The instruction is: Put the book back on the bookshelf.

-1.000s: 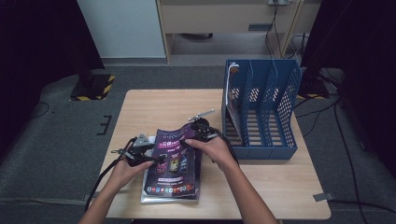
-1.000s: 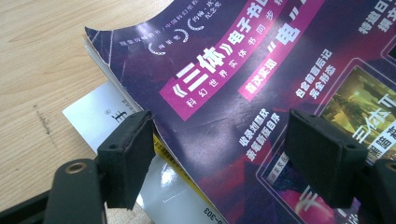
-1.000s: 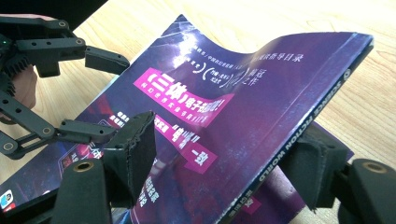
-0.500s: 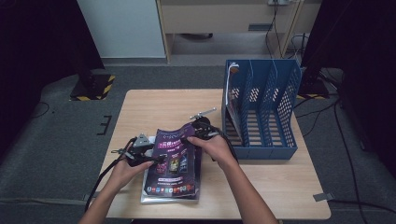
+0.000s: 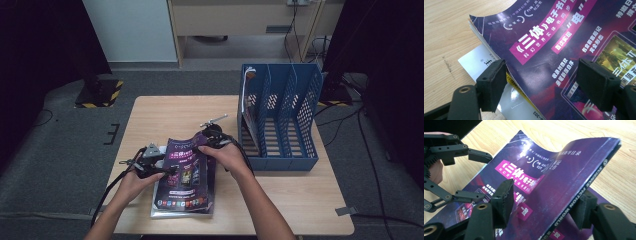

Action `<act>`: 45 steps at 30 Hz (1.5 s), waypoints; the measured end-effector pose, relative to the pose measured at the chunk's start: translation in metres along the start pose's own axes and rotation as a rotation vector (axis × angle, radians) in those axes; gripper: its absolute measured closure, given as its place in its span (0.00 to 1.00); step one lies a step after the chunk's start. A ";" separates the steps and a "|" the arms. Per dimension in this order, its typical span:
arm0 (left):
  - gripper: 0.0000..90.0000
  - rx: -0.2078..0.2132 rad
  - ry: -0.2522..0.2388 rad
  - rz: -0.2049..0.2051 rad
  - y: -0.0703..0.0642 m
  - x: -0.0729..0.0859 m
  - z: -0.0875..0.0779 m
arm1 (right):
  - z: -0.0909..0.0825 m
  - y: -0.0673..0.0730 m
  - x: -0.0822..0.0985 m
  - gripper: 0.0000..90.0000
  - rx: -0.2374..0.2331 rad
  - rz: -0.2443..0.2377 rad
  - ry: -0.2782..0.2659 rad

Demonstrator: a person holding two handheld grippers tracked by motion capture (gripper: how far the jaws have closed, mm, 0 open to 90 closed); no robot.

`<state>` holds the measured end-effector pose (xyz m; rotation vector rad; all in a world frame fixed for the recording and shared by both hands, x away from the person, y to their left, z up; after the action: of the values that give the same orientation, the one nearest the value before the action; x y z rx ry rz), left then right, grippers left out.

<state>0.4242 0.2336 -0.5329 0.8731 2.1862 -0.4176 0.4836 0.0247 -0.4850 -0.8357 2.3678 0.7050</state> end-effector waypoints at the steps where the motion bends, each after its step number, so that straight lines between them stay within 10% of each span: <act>1: 0.27 0.000 0.000 0.000 0.000 0.000 0.000 | 0.000 -0.001 0.000 0.49 -0.001 -0.002 0.004; 10: 0.27 -0.001 0.000 0.002 0.000 0.000 0.000 | 0.010 0.000 0.003 0.53 -0.019 -0.009 0.052; 45: 0.20 -0.027 -0.012 0.006 0.004 -0.003 -0.009 | -0.017 0.023 -0.016 0.85 -0.035 -0.037 -0.067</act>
<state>0.4244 0.2399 -0.5251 0.8600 2.1731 -0.3890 0.4732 0.0360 -0.4558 -0.8548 2.2812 0.7493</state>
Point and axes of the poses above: each handheld gripper's, and its own axes: z roughly forward along the jaws, x roughly out of its underside, y roughly to its left, the point moved 4 cm from there along z, roughly forward along the jaws
